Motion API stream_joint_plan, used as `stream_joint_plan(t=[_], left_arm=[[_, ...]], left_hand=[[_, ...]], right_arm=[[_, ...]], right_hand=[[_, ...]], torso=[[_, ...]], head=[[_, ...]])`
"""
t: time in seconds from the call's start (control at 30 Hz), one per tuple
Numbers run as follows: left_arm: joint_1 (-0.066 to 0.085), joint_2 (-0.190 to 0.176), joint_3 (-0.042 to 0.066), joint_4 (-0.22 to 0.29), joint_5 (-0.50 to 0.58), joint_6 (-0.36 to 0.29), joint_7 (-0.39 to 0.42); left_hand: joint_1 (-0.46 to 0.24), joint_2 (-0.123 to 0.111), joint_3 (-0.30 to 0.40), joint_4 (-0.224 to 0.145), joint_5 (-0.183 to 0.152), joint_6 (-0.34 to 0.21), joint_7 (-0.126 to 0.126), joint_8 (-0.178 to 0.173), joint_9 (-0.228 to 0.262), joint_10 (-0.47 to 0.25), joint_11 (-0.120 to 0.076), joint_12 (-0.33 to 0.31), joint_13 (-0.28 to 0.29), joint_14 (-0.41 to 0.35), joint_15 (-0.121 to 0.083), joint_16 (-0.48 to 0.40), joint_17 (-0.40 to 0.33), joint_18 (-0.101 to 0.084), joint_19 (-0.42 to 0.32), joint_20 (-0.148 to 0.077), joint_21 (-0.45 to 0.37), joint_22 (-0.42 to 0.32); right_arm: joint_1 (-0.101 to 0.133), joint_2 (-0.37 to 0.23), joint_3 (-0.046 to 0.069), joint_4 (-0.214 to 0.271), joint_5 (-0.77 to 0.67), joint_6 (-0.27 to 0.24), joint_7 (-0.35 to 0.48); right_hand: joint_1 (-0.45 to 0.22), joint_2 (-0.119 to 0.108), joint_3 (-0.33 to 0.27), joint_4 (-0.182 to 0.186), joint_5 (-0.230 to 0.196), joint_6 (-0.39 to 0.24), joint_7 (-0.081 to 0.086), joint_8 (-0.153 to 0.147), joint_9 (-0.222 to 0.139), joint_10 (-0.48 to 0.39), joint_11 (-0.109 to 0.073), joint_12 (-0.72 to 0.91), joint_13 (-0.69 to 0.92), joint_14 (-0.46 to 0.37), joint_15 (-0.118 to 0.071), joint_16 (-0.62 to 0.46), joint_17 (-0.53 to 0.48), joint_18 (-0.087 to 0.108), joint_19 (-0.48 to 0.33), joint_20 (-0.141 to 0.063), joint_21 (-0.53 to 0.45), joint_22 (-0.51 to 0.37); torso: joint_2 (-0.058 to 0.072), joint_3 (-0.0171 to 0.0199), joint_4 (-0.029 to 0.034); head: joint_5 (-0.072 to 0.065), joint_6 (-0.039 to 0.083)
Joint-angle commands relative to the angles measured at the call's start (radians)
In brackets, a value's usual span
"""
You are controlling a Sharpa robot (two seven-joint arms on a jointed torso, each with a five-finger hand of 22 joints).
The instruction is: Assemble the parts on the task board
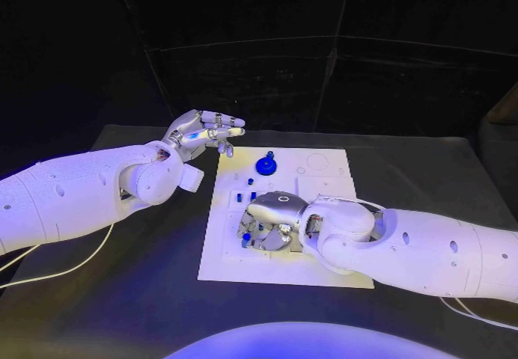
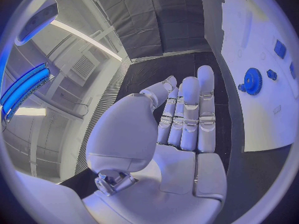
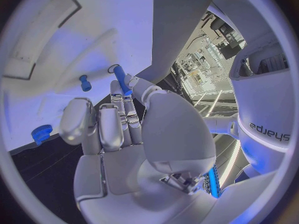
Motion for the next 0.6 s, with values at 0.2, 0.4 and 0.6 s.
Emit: stream_joint_plan(t=[0.2,0.4,0.6], left_arm=[[0.002,0.001,0.001,0.0,0.004,0.012,0.006],[0.002,0.001,0.001,-0.001,0.004,0.012,0.006],[0.001,0.001,0.001,-0.002,0.004,0.013,0.006]], left_hand=[[0.004,0.006,-0.004,0.0,0.001,0.001,0.006,0.005,0.0,-0.002,0.005,0.006,0.0,-0.009,0.001,-0.004,-0.001,0.014,-0.006,-0.001,-0.003,-0.001],[0.004,0.006,-0.004,0.0,0.001,0.001,0.006,0.005,0.0,-0.002,0.005,0.006,0.0,-0.009,0.001,-0.004,-0.001,0.014,-0.006,-0.001,-0.003,-0.001],[0.004,0.006,-0.004,0.0,0.001,0.001,0.006,0.005,0.0,-0.002,0.005,0.006,0.0,-0.009,0.001,-0.004,-0.001,0.014,-0.006,-0.001,-0.003,-0.001]], right_arm=[[0.002,0.004,-0.003,-0.007,-0.051,0.045,-0.002],[0.001,0.004,-0.004,-0.01,-0.085,0.022,-0.022],[0.001,0.0,-0.004,-0.005,-0.106,-0.004,-0.027]], right_hand=[[-0.001,-0.01,0.006,-0.001,0.007,0.003,0.002,0.002,0.001,0.0,0.004,-0.005,0.001,0.034,-0.002,0.002,-0.001,0.002,-0.002,-0.002,0.001,-0.001],[-0.001,-0.009,0.007,-0.001,0.007,0.004,0.001,0.002,0.001,0.001,0.004,-0.006,0.001,0.034,-0.001,0.002,0.0,0.001,-0.002,-0.002,0.001,0.0],[-0.001,-0.009,0.007,-0.001,0.007,0.004,0.001,0.002,0.001,0.001,0.003,-0.006,0.001,0.035,-0.001,0.003,0.001,0.001,-0.002,-0.002,0.002,0.001]], torso=[[0.0,0.0002,-0.0007],[0.0,0.0007,-0.0003],[0.0,0.0011,-0.0017]], head=[[0.001,-0.004],[0.001,-0.005],[0.002,-0.005]])
